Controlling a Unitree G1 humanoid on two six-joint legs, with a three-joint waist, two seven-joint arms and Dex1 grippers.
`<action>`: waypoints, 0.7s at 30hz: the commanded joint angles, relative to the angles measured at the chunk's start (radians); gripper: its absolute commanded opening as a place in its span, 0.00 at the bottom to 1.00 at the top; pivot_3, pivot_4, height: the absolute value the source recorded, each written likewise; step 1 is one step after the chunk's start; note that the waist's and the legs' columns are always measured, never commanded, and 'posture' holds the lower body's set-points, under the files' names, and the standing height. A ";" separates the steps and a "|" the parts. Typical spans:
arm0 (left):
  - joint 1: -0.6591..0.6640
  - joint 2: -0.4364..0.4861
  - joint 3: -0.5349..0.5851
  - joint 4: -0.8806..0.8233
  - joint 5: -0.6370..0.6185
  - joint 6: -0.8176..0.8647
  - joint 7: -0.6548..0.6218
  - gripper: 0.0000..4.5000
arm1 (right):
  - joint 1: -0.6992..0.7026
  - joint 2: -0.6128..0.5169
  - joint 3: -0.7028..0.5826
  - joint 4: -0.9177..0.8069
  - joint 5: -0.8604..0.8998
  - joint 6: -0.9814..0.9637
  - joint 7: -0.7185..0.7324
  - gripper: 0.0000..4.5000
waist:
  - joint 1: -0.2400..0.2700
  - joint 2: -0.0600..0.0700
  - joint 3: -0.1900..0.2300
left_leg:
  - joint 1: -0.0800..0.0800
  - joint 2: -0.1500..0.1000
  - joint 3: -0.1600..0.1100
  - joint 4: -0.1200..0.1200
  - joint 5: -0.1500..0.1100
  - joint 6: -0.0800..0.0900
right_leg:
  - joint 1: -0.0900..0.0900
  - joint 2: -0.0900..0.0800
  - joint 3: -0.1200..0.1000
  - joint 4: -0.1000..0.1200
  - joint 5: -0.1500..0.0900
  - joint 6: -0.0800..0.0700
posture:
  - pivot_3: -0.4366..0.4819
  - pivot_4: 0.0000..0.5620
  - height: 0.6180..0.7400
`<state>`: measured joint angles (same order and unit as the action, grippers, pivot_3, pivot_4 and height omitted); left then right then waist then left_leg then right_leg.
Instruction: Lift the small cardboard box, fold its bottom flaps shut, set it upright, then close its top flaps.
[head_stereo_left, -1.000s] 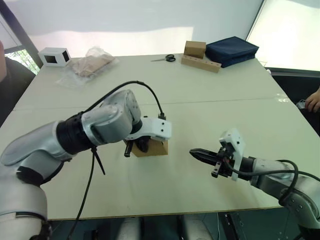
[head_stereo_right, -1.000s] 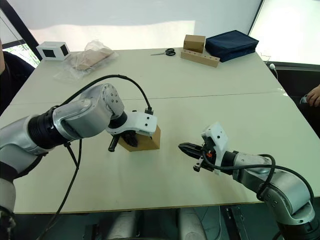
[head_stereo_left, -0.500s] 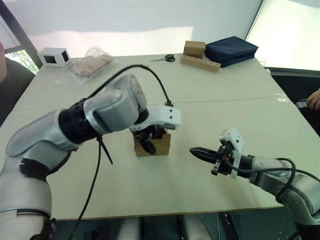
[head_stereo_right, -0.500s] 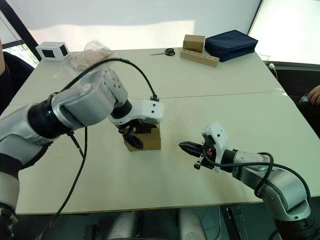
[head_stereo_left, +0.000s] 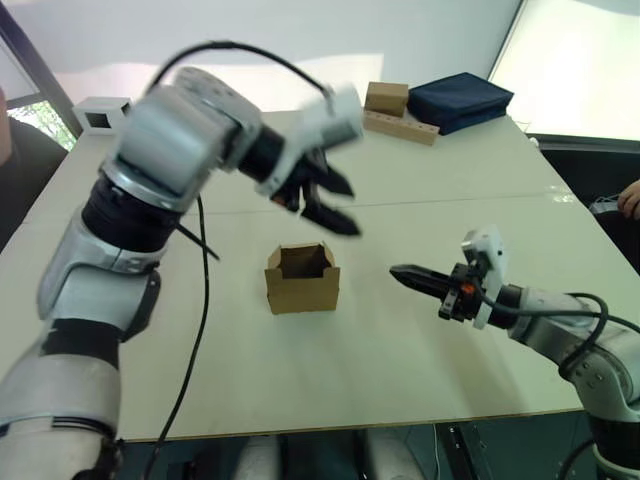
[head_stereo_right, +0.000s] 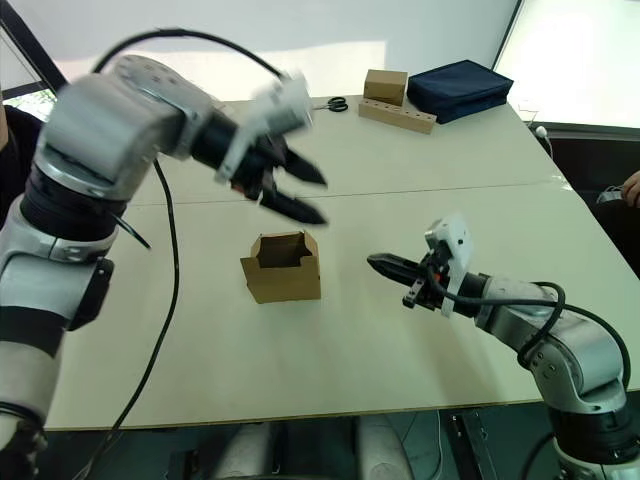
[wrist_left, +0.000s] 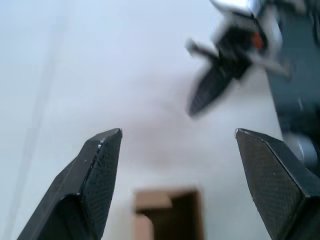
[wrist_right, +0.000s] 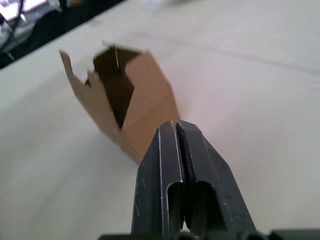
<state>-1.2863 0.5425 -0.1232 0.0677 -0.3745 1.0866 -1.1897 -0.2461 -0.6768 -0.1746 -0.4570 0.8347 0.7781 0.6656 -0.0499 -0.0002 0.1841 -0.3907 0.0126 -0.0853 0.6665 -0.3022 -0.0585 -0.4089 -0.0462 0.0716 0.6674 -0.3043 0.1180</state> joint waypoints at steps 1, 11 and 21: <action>0.167 -0.014 0.335 -0.093 -0.087 -0.115 0.162 0.82 | -0.095 0.023 -0.033 0.025 0.051 -0.022 0.022 0.00 | -0.008 0.001 -0.001 | 0.000 0.001 0.000 0.000 0.001 -0.002 | 0.000 0.000 0.000 0.000 0.000 0.000 | 0.48 0.27 1.00; 0.623 0.090 0.586 -0.370 -0.323 0.041 0.266 0.77 | -0.202 0.018 0.081 0.118 -0.002 -0.028 0.139 0.00 | 0.010 0.000 0.000 | -0.001 -0.001 0.000 0.001 0.002 -0.003 | 0.001 -0.004 -0.001 0.000 0.000 0.000 | 0.48 0.27 1.00; 0.937 0.137 0.585 -0.408 -0.356 -0.082 0.254 0.02 | -0.195 0.015 0.115 0.110 -0.013 -0.009 0.191 0.00 | 0.015 -0.001 0.000 | -0.001 -0.001 -0.001 0.000 0.001 -0.002 | 0.001 -0.003 -0.001 0.000 0.000 0.000 | 0.48 0.27 1.00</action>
<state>-0.3611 0.6595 0.4513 -0.3022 -0.7082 1.0500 -0.9304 -0.4403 -0.6539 -0.0506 -0.3096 0.8119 0.7713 0.8441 -0.0353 -0.0009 0.1837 -0.3915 0.0117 -0.0859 0.6665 -0.3011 -0.0605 -0.4082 -0.0494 0.0703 0.6673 -0.3043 0.1176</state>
